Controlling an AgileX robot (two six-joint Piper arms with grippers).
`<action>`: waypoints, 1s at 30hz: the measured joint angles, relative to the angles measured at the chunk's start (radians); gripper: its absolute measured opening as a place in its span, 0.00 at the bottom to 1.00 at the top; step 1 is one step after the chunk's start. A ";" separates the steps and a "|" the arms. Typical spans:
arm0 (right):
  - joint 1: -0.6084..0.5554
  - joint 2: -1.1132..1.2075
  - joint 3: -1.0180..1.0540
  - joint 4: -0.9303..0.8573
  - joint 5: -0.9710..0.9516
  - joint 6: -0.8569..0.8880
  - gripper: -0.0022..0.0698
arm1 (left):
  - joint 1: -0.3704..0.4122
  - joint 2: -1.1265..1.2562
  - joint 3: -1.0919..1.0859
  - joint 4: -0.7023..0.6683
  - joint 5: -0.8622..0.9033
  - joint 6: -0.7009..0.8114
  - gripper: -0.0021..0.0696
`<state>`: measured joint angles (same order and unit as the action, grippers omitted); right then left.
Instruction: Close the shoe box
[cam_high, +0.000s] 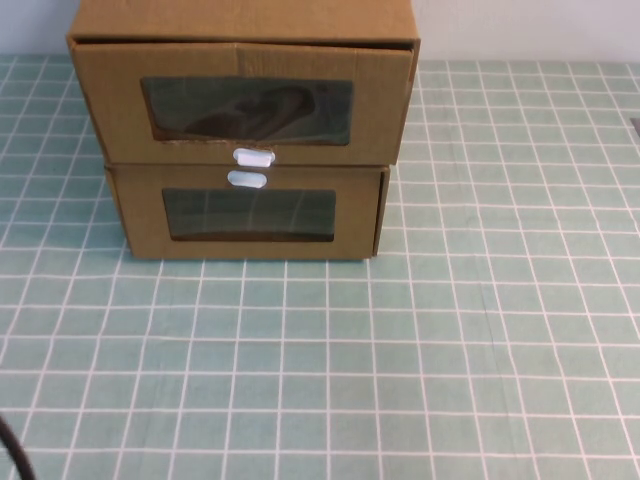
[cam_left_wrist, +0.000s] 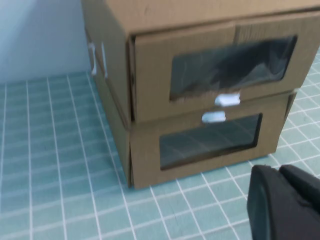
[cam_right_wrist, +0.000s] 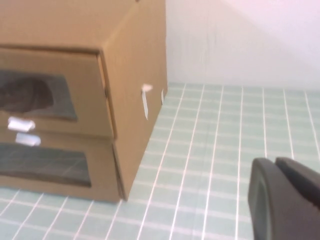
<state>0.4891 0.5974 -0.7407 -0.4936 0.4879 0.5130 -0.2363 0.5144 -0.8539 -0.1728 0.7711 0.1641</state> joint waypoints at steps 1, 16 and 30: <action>0.000 -0.047 0.055 -0.015 -0.014 0.028 0.01 | 0.000 -0.035 0.058 0.002 -0.026 -0.019 0.02; 0.000 -0.317 0.408 -0.089 -0.094 0.098 0.01 | 0.000 -0.183 0.518 0.006 -0.474 -0.083 0.02; 0.000 -0.322 0.408 -0.090 -0.094 0.098 0.01 | 0.000 -0.183 0.521 0.008 -0.514 -0.085 0.02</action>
<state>0.4891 0.2755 -0.3324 -0.5839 0.3939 0.6110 -0.2363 0.3312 -0.3324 -0.1649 0.2566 0.0795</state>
